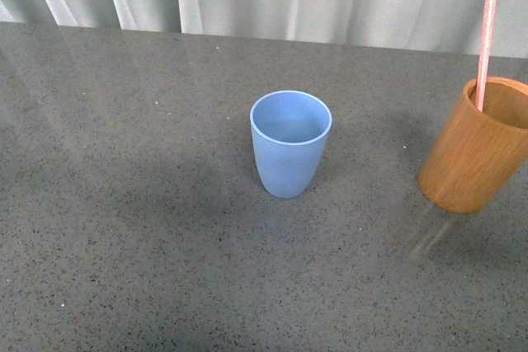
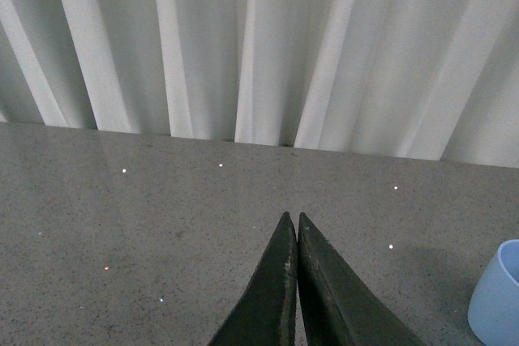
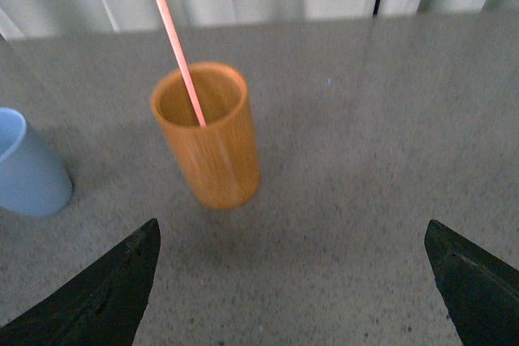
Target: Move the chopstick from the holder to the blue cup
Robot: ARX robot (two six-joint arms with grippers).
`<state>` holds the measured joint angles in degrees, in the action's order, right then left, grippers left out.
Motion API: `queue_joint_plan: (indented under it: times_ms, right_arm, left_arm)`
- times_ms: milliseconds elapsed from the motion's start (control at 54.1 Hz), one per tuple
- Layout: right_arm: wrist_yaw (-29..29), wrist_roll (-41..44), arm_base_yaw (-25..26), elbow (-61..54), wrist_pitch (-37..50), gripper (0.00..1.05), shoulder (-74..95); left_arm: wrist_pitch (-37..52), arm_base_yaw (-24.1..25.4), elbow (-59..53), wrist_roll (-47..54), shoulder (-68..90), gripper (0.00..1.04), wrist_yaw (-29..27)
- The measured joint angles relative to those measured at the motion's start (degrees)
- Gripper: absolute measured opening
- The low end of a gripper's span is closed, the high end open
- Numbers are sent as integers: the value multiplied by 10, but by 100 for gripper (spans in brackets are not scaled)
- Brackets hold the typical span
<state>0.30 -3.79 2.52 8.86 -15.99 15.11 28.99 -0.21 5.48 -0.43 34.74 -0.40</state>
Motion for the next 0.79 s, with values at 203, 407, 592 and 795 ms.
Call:
queue_joint_plan:
  times_ms: [203,407,592,795]
  right_arm:
    - [-128,76,111,69,213,95,256]
    - [-217,151,118,174,360,95,543]
    - [-268,150,71,292,362,95,724]
    - [-299,127,17,373,364,91,817]
  left_arm:
    - [-37,1,-22,0,-58,4,3]
    - [-67,1,-40,0,-108,4,3]
    - [-92,1,-44,1,-152,4,4]
    - [-140,1,-44,1,-199,4,4]
